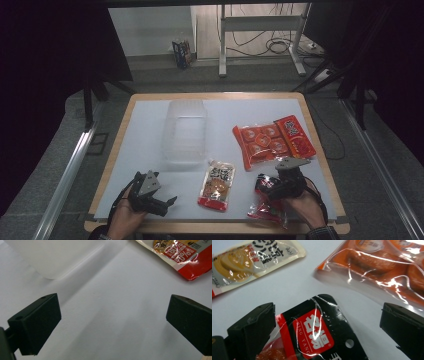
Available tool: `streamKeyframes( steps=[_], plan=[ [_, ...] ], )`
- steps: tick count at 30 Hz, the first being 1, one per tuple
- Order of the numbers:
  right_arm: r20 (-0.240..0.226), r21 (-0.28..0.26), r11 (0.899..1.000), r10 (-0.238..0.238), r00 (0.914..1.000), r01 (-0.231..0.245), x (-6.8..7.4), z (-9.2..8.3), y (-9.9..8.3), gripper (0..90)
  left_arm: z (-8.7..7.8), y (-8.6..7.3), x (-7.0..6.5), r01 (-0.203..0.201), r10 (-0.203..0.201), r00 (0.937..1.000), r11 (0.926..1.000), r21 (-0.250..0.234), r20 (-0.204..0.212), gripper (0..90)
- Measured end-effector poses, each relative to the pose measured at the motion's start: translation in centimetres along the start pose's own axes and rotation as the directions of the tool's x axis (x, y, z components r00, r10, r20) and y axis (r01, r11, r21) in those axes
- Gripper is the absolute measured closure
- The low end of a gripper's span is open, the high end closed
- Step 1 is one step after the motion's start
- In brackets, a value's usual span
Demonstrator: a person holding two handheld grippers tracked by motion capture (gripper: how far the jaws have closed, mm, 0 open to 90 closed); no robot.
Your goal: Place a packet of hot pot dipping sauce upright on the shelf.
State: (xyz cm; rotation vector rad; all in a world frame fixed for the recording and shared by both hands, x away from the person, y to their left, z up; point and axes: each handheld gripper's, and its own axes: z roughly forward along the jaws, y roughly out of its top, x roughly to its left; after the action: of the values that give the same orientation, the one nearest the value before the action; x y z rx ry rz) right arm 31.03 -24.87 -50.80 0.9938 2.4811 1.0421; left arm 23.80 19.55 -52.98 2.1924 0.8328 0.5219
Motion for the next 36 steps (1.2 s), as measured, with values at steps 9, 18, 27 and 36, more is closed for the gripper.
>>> streamKeyframes(
  steps=[9, 18, 27, 36],
  plan=[
    [0.062, -0.011, 1.000, 0.003, 0.9981, -0.002, -0.2, -0.7, 0.1, 3.7, 0.0, 0.0, -0.1, -0.010, 0.010, 0.9999, 0.9999, 0.005, -0.005, 0.0],
    [0.073, 0.000, 1.000, -0.016, 0.9972, 0.016, -0.6, -0.9, 0.2, 7.2, 0.1, 0.0, -0.2, -0.017, 0.017, 0.9998, 0.9998, 0.011, -0.010, 0.0],
    [0.096, -0.030, 0.999, 0.037, 0.9947, -0.035, -1.8, -1.4, 0.1, 13.4, 0.2, 0.0, -0.2, -0.021, 0.021, 0.9997, 0.9997, 0.012, -0.011, 0.0],
    [0.149, -0.084, 0.992, 0.106, 0.9832, -0.094, -3.3, -2.3, 0.0, 17.6, 0.2, 0.1, -0.3, -0.027, 0.027, 0.9996, 0.9995, 0.014, -0.013, 0.0]
  ],
)
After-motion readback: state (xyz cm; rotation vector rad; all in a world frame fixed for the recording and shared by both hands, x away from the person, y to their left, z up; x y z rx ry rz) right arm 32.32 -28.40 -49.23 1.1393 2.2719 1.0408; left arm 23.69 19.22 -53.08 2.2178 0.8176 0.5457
